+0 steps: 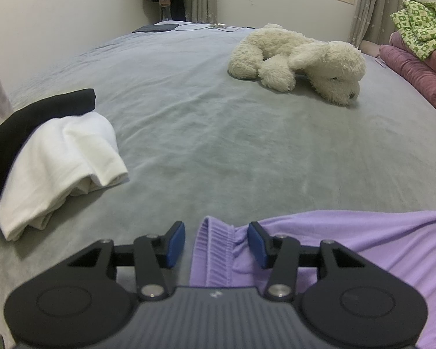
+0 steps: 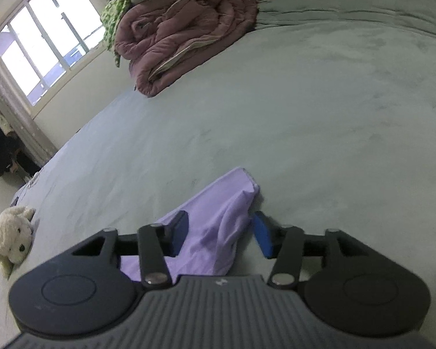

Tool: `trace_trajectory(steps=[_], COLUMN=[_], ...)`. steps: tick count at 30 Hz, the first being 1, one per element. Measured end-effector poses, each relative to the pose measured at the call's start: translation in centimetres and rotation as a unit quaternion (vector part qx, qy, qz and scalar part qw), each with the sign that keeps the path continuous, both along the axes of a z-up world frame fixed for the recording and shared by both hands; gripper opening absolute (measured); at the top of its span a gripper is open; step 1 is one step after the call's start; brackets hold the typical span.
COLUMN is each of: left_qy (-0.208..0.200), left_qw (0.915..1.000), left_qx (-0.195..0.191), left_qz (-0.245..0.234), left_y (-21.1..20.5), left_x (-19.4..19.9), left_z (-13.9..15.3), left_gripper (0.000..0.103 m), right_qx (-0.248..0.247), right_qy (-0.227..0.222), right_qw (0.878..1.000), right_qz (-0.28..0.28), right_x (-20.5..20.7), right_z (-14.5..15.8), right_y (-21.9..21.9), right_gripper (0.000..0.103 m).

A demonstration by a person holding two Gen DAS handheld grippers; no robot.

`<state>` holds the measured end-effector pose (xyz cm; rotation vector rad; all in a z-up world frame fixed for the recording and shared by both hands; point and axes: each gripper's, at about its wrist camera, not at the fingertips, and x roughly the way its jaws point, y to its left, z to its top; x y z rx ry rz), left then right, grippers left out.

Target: Fold clothes

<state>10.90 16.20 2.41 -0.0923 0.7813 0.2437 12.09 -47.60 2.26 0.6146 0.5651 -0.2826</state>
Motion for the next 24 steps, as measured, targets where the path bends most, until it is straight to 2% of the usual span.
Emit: trace_trajectory(steps=[1, 4, 7, 11, 15, 16, 20, 22, 24], left_qy=[0.000, 0.000, 0.000, 0.000, 0.001, 0.001, 0.001, 0.001, 0.001], left_qw=[1.0000, 1.0000, 1.0000, 1.0000, 1.0000, 1.0000, 1.0000, 1.0000, 1.0000], left_qx=[0.000, 0.001, 0.000, -0.001, -0.004, -0.006, -0.005, -0.003, -0.001], left_qz=[0.000, 0.000, 0.000, -0.001, -0.003, -0.003, -0.004, -0.004, -0.004], left_y=[0.0, -0.1, -0.1, 0.0, 0.2, 0.3, 0.2, 0.2, 0.1], left_x=[0.0, 0.0, 0.0, 0.0, 0.0, 0.0, 0.1, 0.1, 0.1], left_z=[0.0, 0.0, 0.0, 0.0, 0.0, 0.0, 0.0, 0.0, 0.0], left_gripper=[0.050, 0.050, 0.050, 0.050, 0.050, 0.050, 0.050, 0.050, 0.051], right_qx=[0.001, -0.017, -0.054, -0.131, -0.126, -0.118, -0.036, -0.031, -0.050], right_qy=[0.001, 0.001, 0.006, 0.030, 0.052, 0.057, 0.049, 0.038, 0.037], right_qw=[1.000, 1.000, 0.998, 0.991, 0.990, 0.991, 0.998, 0.998, 0.998], right_qz=[0.004, -0.002, -0.022, -0.018, -0.018, -0.024, -0.035, -0.036, -0.028], right_x=[0.0, -0.3, -0.6, -0.2, 0.1, -0.2, -0.6, -0.9, -0.7], right_z=[0.0, 0.4, 1.6, 2.5, 1.6, 1.4, -0.2, -0.5, -0.4], right_y=[0.0, 0.2, 0.8, 2.5, 1.6, 1.0, -1.9, -2.1, -1.5], right_gripper=[0.019, 0.009, 0.006, 0.005, 0.005, 0.018, 0.017, 0.017, 0.019])
